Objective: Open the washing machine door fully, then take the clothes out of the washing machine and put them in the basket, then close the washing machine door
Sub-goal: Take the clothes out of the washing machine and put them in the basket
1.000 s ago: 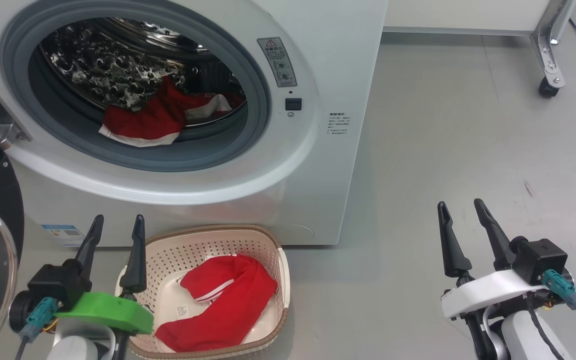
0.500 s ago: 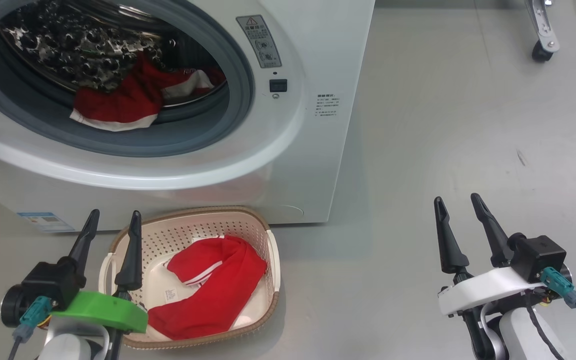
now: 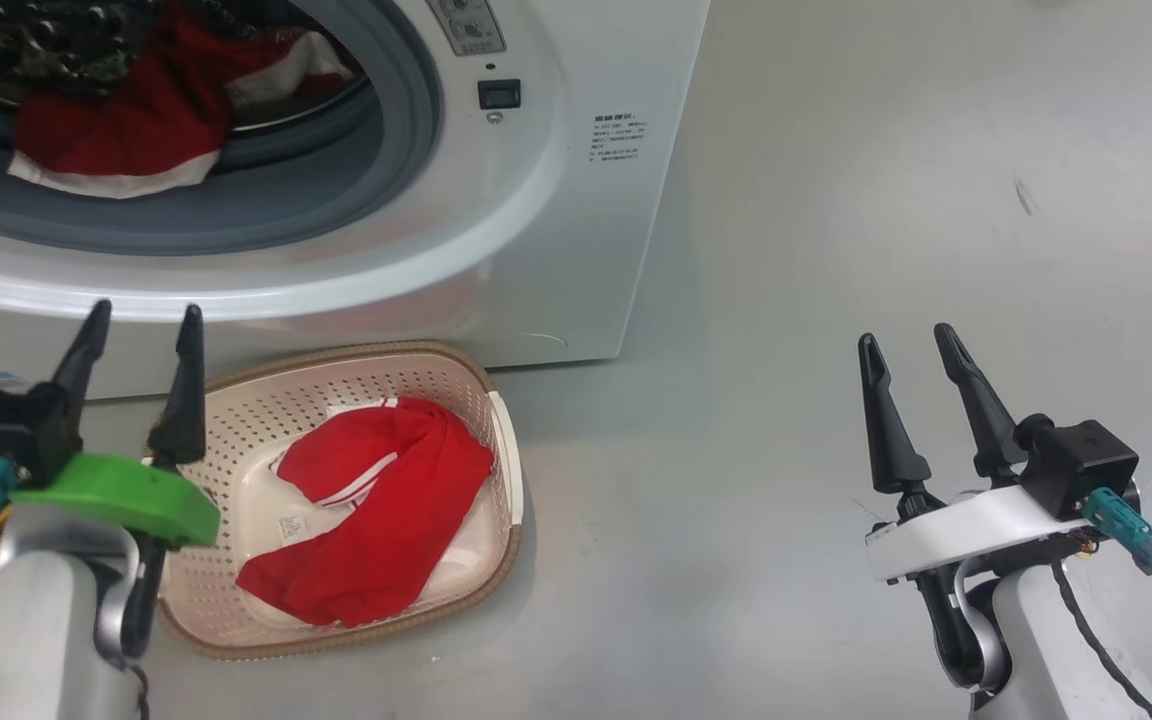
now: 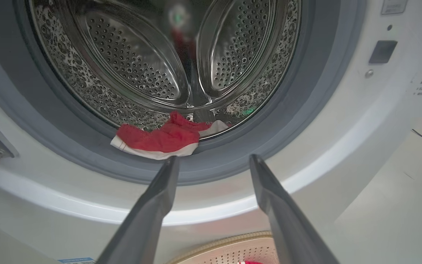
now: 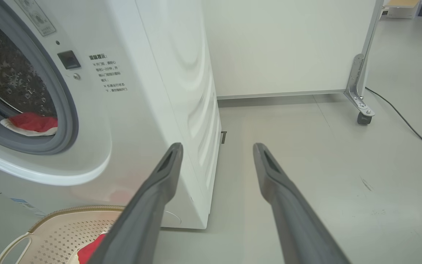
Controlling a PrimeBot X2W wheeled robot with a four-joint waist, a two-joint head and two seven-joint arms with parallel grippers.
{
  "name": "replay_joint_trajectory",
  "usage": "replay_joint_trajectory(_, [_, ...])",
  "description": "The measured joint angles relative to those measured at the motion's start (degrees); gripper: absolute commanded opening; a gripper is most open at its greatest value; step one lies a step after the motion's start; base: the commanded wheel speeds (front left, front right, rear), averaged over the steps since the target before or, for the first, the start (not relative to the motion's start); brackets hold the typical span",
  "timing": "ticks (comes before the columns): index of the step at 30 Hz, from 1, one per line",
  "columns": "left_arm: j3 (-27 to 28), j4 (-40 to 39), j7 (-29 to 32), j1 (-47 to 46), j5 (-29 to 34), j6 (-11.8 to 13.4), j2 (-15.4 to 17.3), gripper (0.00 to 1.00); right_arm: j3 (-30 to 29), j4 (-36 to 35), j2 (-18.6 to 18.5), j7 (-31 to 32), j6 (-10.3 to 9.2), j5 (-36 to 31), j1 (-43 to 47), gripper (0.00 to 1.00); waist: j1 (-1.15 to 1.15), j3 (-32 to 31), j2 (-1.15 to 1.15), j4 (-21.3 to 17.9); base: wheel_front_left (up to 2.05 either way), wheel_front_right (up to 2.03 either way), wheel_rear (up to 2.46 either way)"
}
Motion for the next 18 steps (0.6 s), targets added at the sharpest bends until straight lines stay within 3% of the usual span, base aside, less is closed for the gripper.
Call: replay_joint_trajectory(18, [-0.42, 6.61, 16.46, -20.79, 2.89, 1.00, 6.24, 1.00, 0.98, -0.82, 1.47, 0.00, 0.00, -0.13, -4.59, 1.00, 0.00, 10.40, 0.00, -5.07, 0.00, 0.00, 0.00])
